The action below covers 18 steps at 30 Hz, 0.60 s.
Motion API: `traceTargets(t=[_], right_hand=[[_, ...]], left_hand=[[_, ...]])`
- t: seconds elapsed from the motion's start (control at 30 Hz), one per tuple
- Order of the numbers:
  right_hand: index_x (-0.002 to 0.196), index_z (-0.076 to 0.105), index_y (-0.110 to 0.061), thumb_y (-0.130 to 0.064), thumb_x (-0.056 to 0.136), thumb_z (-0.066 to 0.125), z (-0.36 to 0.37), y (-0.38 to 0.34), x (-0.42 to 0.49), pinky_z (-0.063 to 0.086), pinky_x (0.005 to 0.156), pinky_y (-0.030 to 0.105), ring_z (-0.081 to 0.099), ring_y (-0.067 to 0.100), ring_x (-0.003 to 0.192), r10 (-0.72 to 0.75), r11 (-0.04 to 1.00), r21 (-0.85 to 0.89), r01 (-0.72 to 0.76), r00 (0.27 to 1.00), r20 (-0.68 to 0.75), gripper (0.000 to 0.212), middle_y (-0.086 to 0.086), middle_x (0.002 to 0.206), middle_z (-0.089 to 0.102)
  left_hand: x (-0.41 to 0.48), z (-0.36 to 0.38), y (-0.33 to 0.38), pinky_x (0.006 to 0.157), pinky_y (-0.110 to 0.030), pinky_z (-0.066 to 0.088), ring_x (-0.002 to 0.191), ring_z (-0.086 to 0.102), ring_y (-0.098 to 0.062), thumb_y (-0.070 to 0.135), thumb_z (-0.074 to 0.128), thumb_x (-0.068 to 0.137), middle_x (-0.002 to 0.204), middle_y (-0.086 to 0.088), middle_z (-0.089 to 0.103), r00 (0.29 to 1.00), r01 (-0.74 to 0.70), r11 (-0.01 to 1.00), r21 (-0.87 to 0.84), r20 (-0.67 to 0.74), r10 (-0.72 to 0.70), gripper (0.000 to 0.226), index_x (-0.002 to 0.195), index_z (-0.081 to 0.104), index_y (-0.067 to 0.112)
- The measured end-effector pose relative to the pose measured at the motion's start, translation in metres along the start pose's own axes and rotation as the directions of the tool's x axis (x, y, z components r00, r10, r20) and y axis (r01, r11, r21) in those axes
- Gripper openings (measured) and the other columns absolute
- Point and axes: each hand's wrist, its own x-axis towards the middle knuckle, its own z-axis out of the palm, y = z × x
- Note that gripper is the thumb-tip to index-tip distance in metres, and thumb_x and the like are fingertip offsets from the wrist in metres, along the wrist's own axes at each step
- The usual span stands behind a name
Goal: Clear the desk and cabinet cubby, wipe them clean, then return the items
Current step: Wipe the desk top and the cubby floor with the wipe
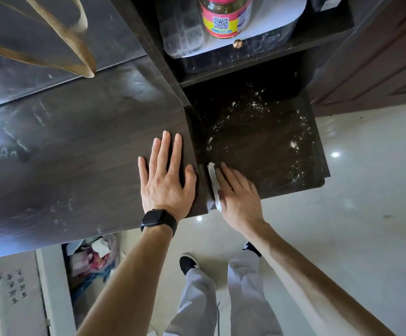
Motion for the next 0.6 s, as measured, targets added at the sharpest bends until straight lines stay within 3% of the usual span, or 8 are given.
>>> traceTargets(t=[0.07,0.13,0.27,0.47,0.6], right_hand=[[0.156,0.027,-0.010,-0.025,0.090,0.057,0.009,-0.007,0.003,0.022,0.121,0.045,0.019,0.021,0.152,-0.067,0.995,-0.065,0.074,0.993,0.099,0.074,0.005,0.163,0.026],[0.157,0.017,-0.006,-0.024,0.089,0.056,0.016,-0.007,0.005,0.013,0.123,0.049,0.009,0.020,0.154,-0.069,0.990,-0.113,0.087,0.985,0.160,0.080,0.006,0.166,0.015],[0.157,0.020,-0.007,-0.019,0.090,0.050,0.010,0.005,0.010,0.009,0.123,0.052,0.008,0.021,0.154,-0.108,0.971,-0.188,0.146,0.974,0.199,0.074,0.005,0.165,0.018],[0.157,0.008,-0.004,-0.013,0.092,0.044,-0.017,0.050,0.002,0.003,0.122,0.056,0.000,0.026,0.154,0.181,0.945,-0.294,-0.140,0.976,0.118,0.075,0.007,0.167,0.013],[0.158,0.008,-0.008,-0.013,0.090,0.049,-0.009,0.025,-0.008,0.001,0.122,0.053,0.005,0.024,0.154,-0.024,0.972,-0.224,0.074,0.976,0.217,0.080,0.004,0.167,0.011]], left_hand=[[0.000,0.000,0.000,0.124,-0.049,0.003,0.152,-0.002,-0.011,0.043,0.031,0.097,0.165,0.011,0.005,1.000,0.000,1.000,0.004,-0.001,0.000,0.063,0.157,0.012,0.034],[0.001,0.000,0.000,0.124,-0.049,0.003,0.152,-0.001,-0.011,0.043,0.031,0.097,0.165,0.010,0.006,1.000,-0.001,1.000,0.007,-0.009,0.001,0.063,0.157,0.013,0.034],[0.001,0.001,0.000,0.124,-0.048,0.002,0.152,-0.002,-0.010,0.044,0.029,0.097,0.165,0.010,0.005,1.000,0.000,1.000,0.010,0.001,-0.001,0.063,0.157,0.012,0.034],[0.001,-0.001,0.001,0.124,-0.049,0.002,0.152,-0.003,-0.011,0.045,0.026,0.099,0.165,0.010,0.004,1.000,-0.003,1.000,0.012,0.006,0.003,0.062,0.157,0.010,0.035],[0.000,0.000,0.000,0.124,-0.049,0.004,0.152,-0.002,-0.011,0.044,0.029,0.098,0.166,0.010,0.006,1.000,-0.003,1.000,0.009,-0.006,0.003,0.062,0.157,0.012,0.034]])
